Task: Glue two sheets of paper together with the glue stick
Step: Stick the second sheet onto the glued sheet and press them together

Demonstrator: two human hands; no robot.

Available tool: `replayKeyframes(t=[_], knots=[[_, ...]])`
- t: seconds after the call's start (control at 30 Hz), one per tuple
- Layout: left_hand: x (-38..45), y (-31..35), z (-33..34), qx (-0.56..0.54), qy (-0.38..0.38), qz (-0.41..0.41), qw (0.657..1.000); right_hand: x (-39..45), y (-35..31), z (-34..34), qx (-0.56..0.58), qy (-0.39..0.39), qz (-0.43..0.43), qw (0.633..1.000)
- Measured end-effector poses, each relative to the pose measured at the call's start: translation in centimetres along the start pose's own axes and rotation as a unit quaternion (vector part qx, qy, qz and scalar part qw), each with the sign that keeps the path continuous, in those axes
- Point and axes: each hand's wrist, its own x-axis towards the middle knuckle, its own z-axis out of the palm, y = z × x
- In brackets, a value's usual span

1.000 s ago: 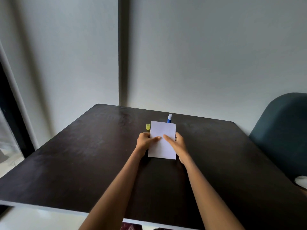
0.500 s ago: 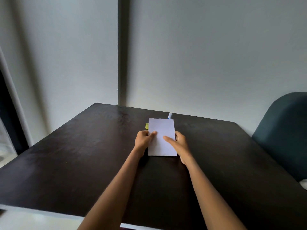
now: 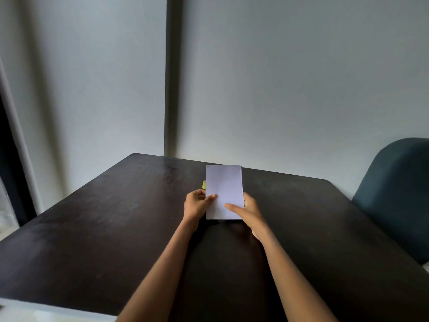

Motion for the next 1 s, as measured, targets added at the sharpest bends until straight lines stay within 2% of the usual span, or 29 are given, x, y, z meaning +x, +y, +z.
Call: replayKeyframes(t=[0.13, 0.23, 0.33, 0.4, 0.47, 0.63, 0.77, 0.83, 1.0], knots=[[-0.1, 0.1, 0.2, 0.031, 0.018, 0.016, 0.999, 0.1, -0.1, 0.2, -0.033, 0.061, -0.009, 0.998], [-0.4, 0.3, 0.3, 0.025, -0.04, 0.002, 0.999, 0.3, 0.2, 0.2, -0.004, 0.099, -0.002, 0.995], [-0.6, 0.2, 0.3, 0.049, -0.045, 0.01, 0.998, 0.1, -0.1, 0.1, 0.027, 0.036, 0.004, 0.999], [-0.7, 0.2, 0.2, 0.051, -0.024, 0.015, 0.998, 0.2, 0.0, 0.0, 0.002, -0.003, 0.006, 1.0], [-0.8, 0.2, 0.2, 0.043, -0.011, 0.021, 0.999, 0.3, 0.2, 0.0, -0.019, 0.003, 0.003, 1.0], [-1.0, 0.4, 0.4, 0.075, 0.023, 0.035, 0.996, 0.7, 0.8, 0.1, -0.032, 0.076, -0.025, 0.996], [-1.1, 0.4, 0.3, 0.084, 0.043, 0.042, 0.995, 0.5, 0.6, 0.0, -0.02, 0.017, -0.017, 1.0], [-1.2, 0.5, 0.3, 0.082, 0.029, 0.05, 0.995, 0.5, 0.6, 0.0, -0.013, 0.017, -0.009, 1.0], [-1.1, 0.4, -0.2, 0.056, -0.06, 0.054, 0.995, 0.5, 0.4, -0.1, 0.04, 0.099, -0.012, 0.994]])
